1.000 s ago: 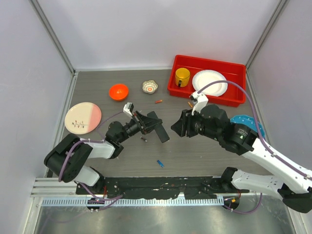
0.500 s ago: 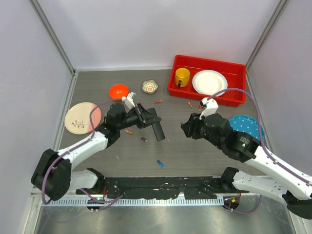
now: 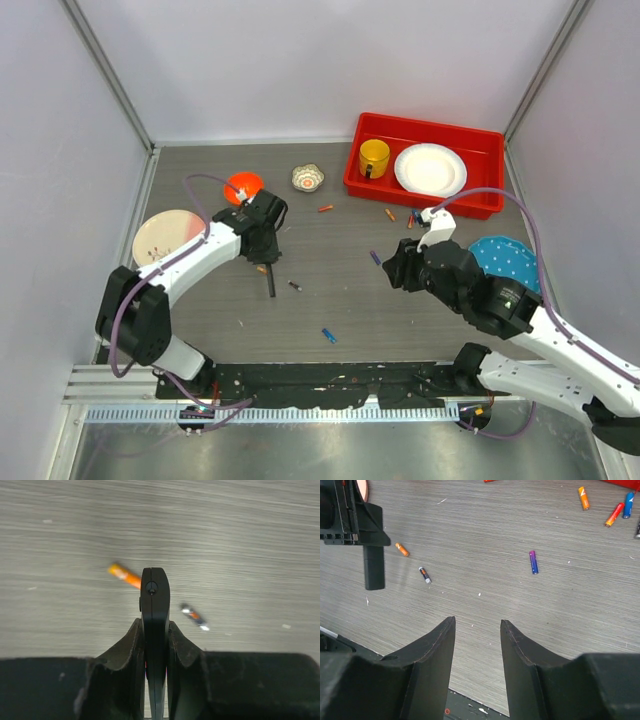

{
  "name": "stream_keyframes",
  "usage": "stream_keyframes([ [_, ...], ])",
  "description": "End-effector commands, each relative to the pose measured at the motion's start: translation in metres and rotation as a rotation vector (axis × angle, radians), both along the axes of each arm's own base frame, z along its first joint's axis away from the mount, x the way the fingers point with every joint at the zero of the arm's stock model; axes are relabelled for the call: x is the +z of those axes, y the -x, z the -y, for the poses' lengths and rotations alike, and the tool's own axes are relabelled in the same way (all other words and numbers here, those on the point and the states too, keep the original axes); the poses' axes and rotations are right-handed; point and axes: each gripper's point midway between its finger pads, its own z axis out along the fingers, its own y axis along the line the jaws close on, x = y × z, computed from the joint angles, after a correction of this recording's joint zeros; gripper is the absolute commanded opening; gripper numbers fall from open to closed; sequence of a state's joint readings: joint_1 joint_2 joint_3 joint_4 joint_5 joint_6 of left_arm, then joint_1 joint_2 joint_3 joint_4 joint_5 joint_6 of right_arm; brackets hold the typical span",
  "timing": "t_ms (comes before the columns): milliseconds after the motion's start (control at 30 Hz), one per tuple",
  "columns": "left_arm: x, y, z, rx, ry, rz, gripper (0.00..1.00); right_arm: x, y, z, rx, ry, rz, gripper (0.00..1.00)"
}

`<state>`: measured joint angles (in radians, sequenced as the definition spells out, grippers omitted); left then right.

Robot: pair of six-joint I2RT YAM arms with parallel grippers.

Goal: Load the batteries into the remote control
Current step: Place the remote control at the center of the board.

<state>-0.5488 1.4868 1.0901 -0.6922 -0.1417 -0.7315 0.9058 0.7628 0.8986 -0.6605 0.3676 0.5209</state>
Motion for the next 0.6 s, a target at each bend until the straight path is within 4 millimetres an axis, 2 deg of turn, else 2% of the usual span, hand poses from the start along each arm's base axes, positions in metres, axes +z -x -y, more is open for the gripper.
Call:
stream_keyframes([
  [0,0.021,-0.007,-0.065,0.036,-0.384,0.037,0.0,0.004,-0.002,0.007,-0.018,-0.004,0.035,0.47],
  [33,0.029,-0.016,-0.065,0.042,-0.407,0.057,0.0,0.003,-0.002,0.006,-0.016,-0.003,0.033,0.47],
  [100,0.024,-0.023,-0.068,0.027,-0.479,0.033,0.0,0.001,-0.001,0.005,-0.013,-0.01,0.032,0.47],
  [133,0.031,-0.033,-0.063,0.028,-0.483,0.05,0.0,0.001,-0.001,0.005,-0.01,-0.012,0.033,0.47],
  [167,0.022,-0.035,-0.055,-0.004,-0.517,0.031,0.0,-0.001,-0.001,0.005,-0.009,-0.012,0.031,0.47],
  [200,0.024,-0.04,-0.056,-0.004,-0.562,0.049,0.0,-0.001,0.0,0.005,-0.01,-0.015,0.032,0.47],
  [233,0.03,-0.045,-0.044,-0.023,-0.572,0.076,0.0,-0.001,0.0,0.006,-0.009,-0.016,0.032,0.47],
  [267,0.019,-0.049,-0.039,-0.042,-0.608,0.058,0.0,-0.002,0.001,0.006,-0.009,-0.019,0.03,0.47],
  [367,0.02,-0.063,-0.025,-0.064,-0.657,0.077,0.0,-0.007,0.004,0.005,-0.003,-0.029,0.019,0.47],
  [400,0.01,-0.067,-0.023,-0.077,-0.68,0.057,0.0,-0.006,0.005,0.006,-0.001,-0.038,0.021,0.47],
  [467,0.011,-0.077,-0.014,-0.083,-0.682,0.074,0.0,-0.01,0.007,0.006,0.004,-0.041,0.012,0.47],
  [500,-0.001,-0.081,-0.012,-0.097,-0.704,0.05,0.0,-0.011,0.008,0.007,0.001,-0.044,0.012,0.47],
  [567,-0.002,-0.092,-0.006,-0.1,-0.713,0.063,0.0,-0.012,0.01,0.009,0.002,-0.047,0.011,0.47],
])
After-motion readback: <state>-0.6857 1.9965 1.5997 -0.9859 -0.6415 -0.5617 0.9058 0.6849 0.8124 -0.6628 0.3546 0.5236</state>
